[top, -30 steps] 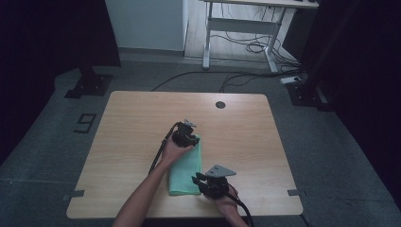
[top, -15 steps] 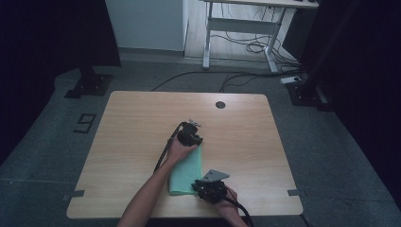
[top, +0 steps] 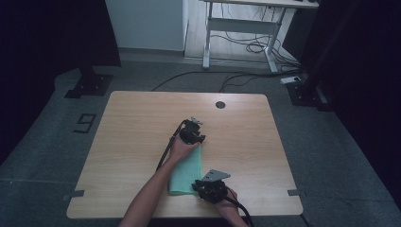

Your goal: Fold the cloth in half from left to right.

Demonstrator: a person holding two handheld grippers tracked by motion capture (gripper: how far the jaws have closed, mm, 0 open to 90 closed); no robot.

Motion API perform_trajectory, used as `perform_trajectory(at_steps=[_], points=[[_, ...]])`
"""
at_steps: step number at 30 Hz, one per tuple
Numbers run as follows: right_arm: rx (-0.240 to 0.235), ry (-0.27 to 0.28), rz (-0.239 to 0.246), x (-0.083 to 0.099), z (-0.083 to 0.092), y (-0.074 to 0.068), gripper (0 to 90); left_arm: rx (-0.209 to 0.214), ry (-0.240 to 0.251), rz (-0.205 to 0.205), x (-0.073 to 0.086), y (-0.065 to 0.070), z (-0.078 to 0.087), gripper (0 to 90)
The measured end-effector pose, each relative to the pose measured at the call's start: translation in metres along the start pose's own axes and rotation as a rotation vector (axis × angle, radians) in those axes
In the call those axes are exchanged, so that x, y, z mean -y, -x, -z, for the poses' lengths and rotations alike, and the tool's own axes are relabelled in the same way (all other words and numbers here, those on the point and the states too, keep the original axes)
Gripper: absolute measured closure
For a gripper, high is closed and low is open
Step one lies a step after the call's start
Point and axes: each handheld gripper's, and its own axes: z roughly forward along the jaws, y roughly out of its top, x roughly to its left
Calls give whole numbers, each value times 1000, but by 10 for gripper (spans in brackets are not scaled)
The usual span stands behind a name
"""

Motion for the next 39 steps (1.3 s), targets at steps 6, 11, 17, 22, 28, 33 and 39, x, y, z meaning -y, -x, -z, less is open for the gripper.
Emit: perform_trajectory(at_steps=[6, 11, 17, 22, 28, 33, 39], points=[[1, 1, 3, 0, 0, 0, 743, 7, 22, -11, 7, 0, 21, 631], [10, 1, 8, 0, 0, -1, 743, 6, 5, -23, 16, -1, 25, 629], [7, 1, 6, 0, 0, -1, 742, 9, -10, -16, 16, -2, 11, 630], [7, 0, 5, 0, 0, -1, 742, 4, -17, 1, 14, -2, 0, 622], [18, 2, 14, 1, 1, -4, 740, -3, -12, 21, 14, -3, -4, 638], [12, 3, 7, 2, 2, -3, 728, -10, 7, 14, 14, -3, 9, 608], [-16, 22, -2, 1, 3, 2, 689, -9, 83, 8, 28, -14, 56, 607]])
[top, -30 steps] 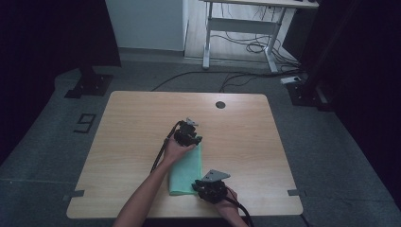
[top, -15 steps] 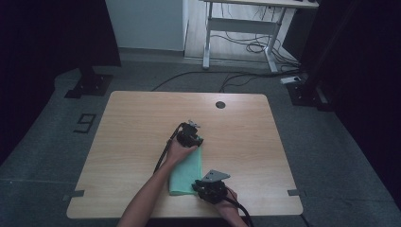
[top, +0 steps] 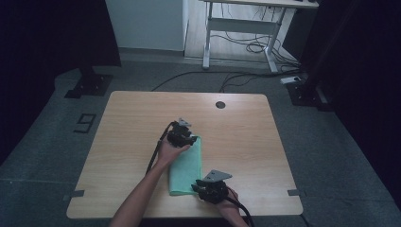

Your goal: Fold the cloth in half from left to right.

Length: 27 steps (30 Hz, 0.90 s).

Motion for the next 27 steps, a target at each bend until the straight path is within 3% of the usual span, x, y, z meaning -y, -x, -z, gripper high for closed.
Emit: perform_trajectory(at_steps=[5, 12, 20, 27], points=[[4, 19, 0, -6, 0, 2, 687, -23, -19, -10, 13, -19, 17, 609], [0, 38, -3, -21, -10, 5, 691, -38, -49, 20, 21, -43, 7, 635], [12, 46, 17, -45, -24, 7, 692, -60, -83, 47, 26, -50, -9, 744], [11, 58, 23, -70, -43, 16, 701, -66, -92, 59, 27, -49, -13, 768]])
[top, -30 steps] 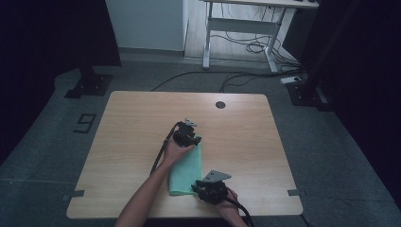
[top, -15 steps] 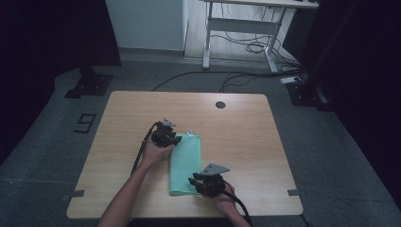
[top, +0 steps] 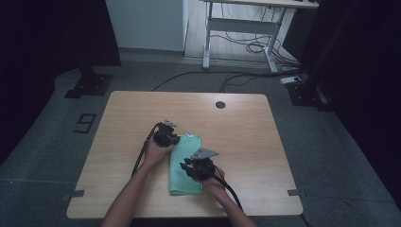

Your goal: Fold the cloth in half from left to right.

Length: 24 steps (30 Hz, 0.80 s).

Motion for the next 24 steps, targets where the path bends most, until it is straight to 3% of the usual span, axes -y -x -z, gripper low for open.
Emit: perform_trajectory(at_steps=[8, 13, 16, 21, 24], points=[[-13, -16, -3, -24, -39, 12, 700, 22, 6, 23, 1, -4, 0, 774], [-14, -31, -11, -27, -58, 14, 696, 31, 13, 33, 2, -5, 0, 778], [-3, -69, 12, -24, -67, 12, 695, 31, 14, 36, 3, -5, 0, 781], [-2, -102, 30, -20, -72, 9, 695, 30, 16, 37, 3, -5, 0, 784], [-13, -117, 66, -19, -71, 3, 693, 36, 23, 45, 4, -6, 0, 787]])
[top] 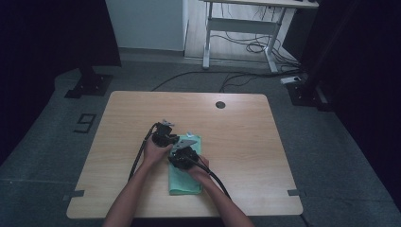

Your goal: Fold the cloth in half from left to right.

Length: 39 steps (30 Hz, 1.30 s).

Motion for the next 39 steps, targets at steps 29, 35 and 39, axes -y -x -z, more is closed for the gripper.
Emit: perform_trajectory(at_steps=[29, 35, 39], points=[[-107, 21, 147, 55, 52, -73, 681, -13, 1, 18, 0, 2, 0, 791], [-106, 19, 138, 56, 52, -73, 682, -11, 11, 30, 2, 2, 0, 790], [-107, 17, 125, 56, 53, -72, 691, -16, 11, 25, 2, 3, 0, 788]])
